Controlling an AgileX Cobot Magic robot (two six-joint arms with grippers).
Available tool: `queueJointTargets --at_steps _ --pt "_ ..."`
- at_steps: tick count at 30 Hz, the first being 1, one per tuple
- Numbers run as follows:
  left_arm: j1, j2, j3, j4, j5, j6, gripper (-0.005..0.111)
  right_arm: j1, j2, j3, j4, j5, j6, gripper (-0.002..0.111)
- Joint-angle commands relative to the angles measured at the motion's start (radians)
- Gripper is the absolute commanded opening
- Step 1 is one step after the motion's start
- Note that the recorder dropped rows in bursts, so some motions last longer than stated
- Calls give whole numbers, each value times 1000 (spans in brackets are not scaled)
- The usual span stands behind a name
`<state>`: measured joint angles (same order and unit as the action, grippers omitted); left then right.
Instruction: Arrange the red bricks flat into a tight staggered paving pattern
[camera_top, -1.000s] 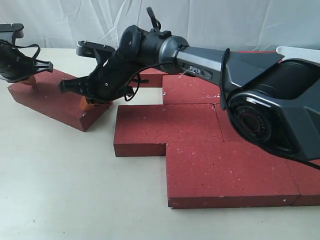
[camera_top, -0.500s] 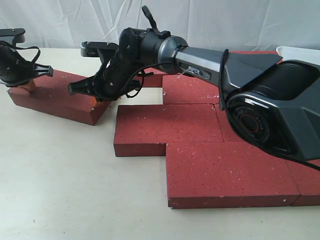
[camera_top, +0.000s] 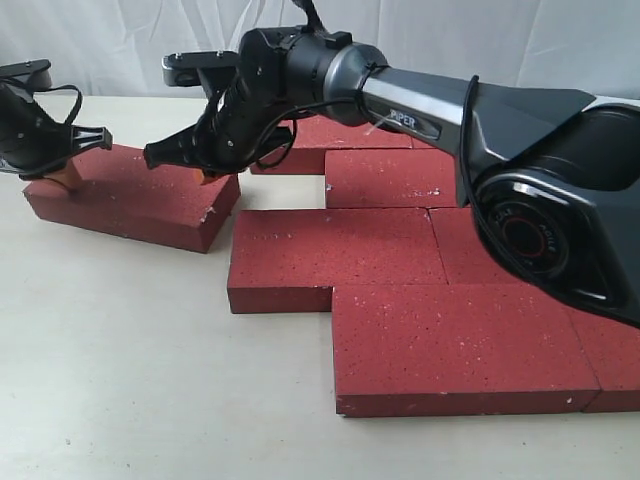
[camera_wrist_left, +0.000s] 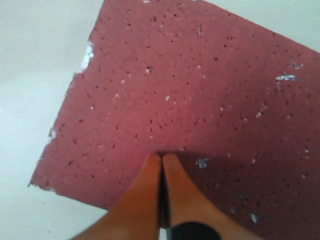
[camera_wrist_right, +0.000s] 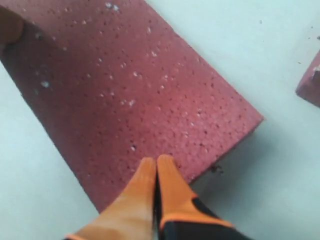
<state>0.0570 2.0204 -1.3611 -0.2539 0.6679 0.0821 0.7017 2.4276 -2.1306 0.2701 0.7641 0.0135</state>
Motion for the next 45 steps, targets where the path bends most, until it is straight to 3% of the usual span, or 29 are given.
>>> queueJointTargets --at_steps 1,8,17,32,45 --pt "2 -9 5 -45 76 -5 0 -4 -20 2 34 -24 3 -1" --pt "2 -26 5 -47 86 -5 0 -4 7 2 59 -20 3 -1" --pt "2 -75 -6 -43 -7 -5 0 -4 48 2 45 -4 3 -1" --pt "2 47 -4 -11 -14 -5 0 -4 71 2 -20 -52 7 -1" --pt "2 52 -4 -122 10 7 0 -4 71 2 -112 -72 96 -1"
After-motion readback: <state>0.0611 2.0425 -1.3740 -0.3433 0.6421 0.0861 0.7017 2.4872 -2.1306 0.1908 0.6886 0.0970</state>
